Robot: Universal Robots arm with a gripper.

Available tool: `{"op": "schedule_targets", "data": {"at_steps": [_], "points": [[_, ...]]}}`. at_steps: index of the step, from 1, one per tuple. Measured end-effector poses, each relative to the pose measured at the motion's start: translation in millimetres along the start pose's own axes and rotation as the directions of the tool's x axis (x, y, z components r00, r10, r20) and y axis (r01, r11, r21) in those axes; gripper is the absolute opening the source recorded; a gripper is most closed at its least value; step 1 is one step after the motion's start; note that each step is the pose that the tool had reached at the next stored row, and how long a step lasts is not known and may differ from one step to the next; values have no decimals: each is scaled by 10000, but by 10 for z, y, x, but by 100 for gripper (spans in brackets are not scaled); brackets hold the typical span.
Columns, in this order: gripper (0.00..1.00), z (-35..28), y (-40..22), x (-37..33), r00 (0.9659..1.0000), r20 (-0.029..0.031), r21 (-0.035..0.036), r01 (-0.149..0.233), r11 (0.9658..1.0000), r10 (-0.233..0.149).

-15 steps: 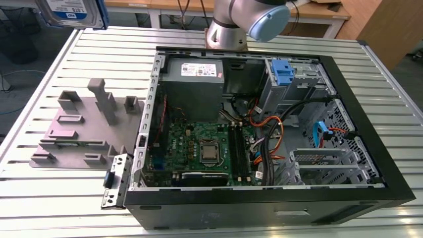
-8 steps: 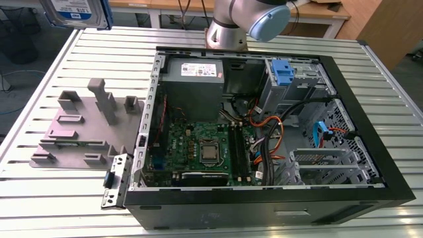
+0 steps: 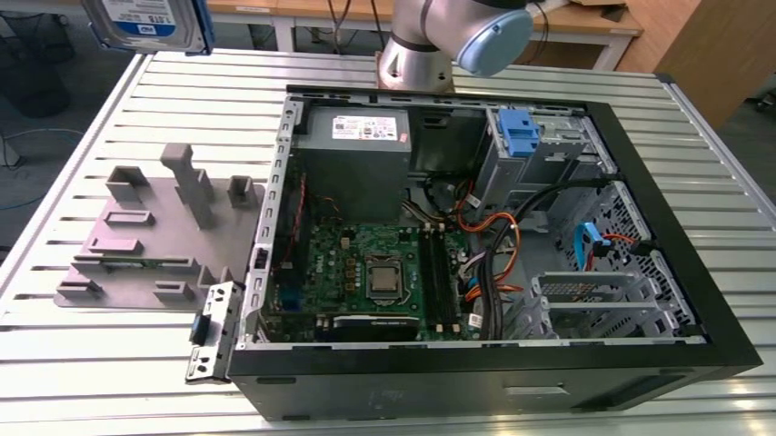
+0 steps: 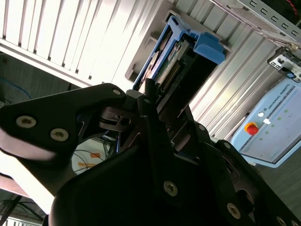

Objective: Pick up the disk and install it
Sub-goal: 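Pick up the disk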

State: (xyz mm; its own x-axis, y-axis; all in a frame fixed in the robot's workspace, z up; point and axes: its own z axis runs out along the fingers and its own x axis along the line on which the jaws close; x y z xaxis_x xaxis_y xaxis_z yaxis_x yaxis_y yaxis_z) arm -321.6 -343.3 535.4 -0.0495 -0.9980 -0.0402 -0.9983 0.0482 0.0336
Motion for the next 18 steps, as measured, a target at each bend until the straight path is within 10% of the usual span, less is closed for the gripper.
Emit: {"op": "schedule_targets", "data": {"at_steps": [18], "points": [[35,-5,-212,-11,10000,0,-1,0,10000,0]]}}
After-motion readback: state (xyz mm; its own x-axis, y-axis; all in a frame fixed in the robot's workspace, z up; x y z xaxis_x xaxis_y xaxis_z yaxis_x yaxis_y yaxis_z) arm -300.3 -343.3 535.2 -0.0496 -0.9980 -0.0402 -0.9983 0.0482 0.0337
